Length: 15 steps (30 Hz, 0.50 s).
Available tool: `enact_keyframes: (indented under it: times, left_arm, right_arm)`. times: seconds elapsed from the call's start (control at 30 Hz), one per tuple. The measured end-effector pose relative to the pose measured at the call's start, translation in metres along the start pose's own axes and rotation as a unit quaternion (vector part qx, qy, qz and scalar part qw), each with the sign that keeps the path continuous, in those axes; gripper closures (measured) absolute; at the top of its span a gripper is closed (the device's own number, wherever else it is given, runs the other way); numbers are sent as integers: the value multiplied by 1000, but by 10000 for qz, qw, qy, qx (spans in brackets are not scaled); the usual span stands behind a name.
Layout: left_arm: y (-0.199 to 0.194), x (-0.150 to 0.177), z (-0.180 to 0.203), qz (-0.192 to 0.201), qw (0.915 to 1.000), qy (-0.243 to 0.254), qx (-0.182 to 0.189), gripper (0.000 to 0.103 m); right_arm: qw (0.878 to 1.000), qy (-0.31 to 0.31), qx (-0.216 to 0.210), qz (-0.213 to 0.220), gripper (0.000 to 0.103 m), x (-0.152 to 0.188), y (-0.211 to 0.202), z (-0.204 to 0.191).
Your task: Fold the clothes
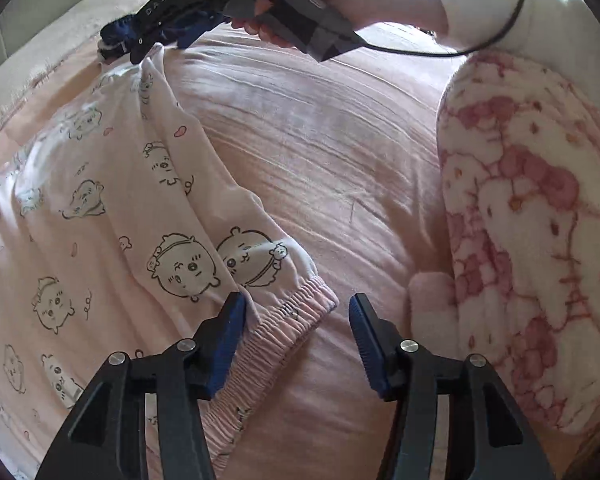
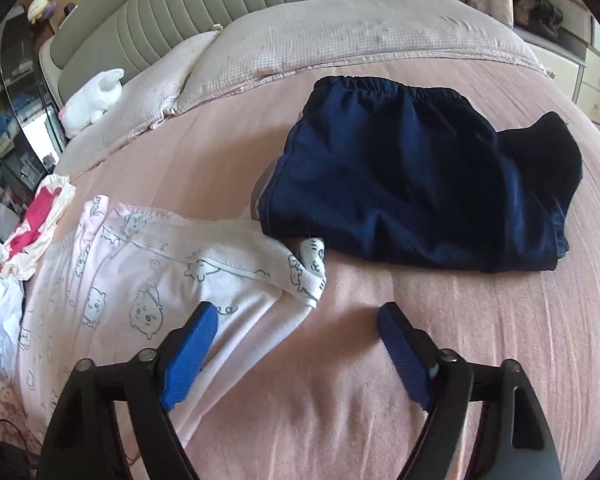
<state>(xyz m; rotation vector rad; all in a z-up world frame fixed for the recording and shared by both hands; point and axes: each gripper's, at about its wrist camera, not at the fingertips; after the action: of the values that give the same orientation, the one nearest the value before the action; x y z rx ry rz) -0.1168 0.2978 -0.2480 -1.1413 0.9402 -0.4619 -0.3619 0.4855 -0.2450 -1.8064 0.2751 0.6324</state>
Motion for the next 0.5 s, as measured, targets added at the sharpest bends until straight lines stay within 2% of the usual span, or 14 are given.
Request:
enact_keyframes:
  times: [0.03,0.07,0.1,0.2,0.27,0.37,0.43,0.5]
  left_arm:
    - [1,0,-2,6,9999,-67,-147,85]
    - [-2,0,-5,88,9995,-194,-238,87]
    - [-9,0,-11,248,9986,-381,-273,90]
    - [-34,5,-36,660,9915,-1067,-346,90]
    - [-46,12,-53,748,9843,-1561,-341,90]
    - [-50,25,-79,768,9687,-2357,-99,90]
    - [-54,35,-84,824,9623,-2593,27,90]
    - [-68,38,-77,979,9629,-2512,99,90]
  right_arm:
    - [10000,-8,-45,-1,69,-2,1,0]
    - [10000,-70,-37,-10,87,-4,0,-2]
    - [9999,-144,-70,9,99,-6,-2,-5]
    - [9987,-479,-80,178,99,-11,-10,-18]
    - [9966,-758,-13,321,99,-15,-14,-30]
    - [9923,-1078,57,604,99,-20,-22,-48]
    - [9902,-1217,238,647,99,-23,-23,-56]
    - [9909,-1192,276,567,99,-25,-19,-57]
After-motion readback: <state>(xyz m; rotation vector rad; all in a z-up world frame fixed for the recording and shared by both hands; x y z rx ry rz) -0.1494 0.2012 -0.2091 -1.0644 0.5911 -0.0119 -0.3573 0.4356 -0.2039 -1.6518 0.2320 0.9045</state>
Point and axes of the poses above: each gripper's, at about its wrist camera, not at the fingertips, and y roughly the way its jaws point, z to its right, x to its underside, and after that the axes turned 6 degrees about -y, right-handed
